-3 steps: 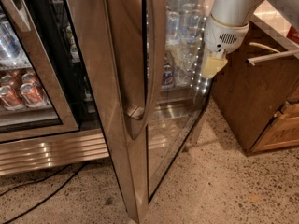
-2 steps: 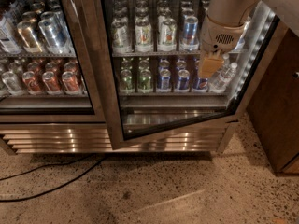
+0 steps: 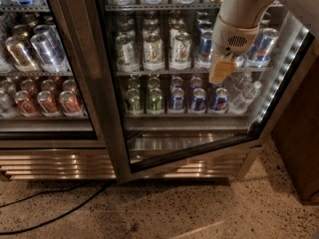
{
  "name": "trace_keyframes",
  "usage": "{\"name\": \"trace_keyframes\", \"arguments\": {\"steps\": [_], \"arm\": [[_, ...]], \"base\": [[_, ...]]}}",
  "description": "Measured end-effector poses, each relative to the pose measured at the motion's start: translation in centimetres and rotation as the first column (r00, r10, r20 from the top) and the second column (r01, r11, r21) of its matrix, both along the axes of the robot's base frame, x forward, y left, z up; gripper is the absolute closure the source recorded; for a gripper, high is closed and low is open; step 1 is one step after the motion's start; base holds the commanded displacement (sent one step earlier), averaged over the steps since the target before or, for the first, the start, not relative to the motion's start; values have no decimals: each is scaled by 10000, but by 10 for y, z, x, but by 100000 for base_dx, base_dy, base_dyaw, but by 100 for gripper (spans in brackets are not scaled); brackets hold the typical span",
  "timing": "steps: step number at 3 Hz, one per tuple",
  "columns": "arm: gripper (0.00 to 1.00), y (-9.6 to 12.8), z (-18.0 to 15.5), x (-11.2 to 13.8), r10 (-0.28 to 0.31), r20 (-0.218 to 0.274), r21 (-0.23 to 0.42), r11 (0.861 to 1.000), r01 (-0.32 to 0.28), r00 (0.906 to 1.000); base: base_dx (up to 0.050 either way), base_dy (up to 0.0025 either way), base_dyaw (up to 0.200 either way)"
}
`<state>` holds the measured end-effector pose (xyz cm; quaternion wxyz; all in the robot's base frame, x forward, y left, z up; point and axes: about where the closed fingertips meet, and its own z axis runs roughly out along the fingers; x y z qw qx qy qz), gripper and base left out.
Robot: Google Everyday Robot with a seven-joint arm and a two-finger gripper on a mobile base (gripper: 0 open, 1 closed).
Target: Close right fridge door
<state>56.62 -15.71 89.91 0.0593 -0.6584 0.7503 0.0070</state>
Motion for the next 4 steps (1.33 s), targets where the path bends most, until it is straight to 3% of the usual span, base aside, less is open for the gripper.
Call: {"name": "trace_keyframes", "arguments": {"steps": [3, 4], "arm": [[88, 0, 0, 0, 0, 0, 0, 10000, 0, 10000], [88, 0, 0, 0, 0, 0, 0, 10000, 0, 10000]], "base": [[4998, 2, -45], [-5000, 0, 0]]}}
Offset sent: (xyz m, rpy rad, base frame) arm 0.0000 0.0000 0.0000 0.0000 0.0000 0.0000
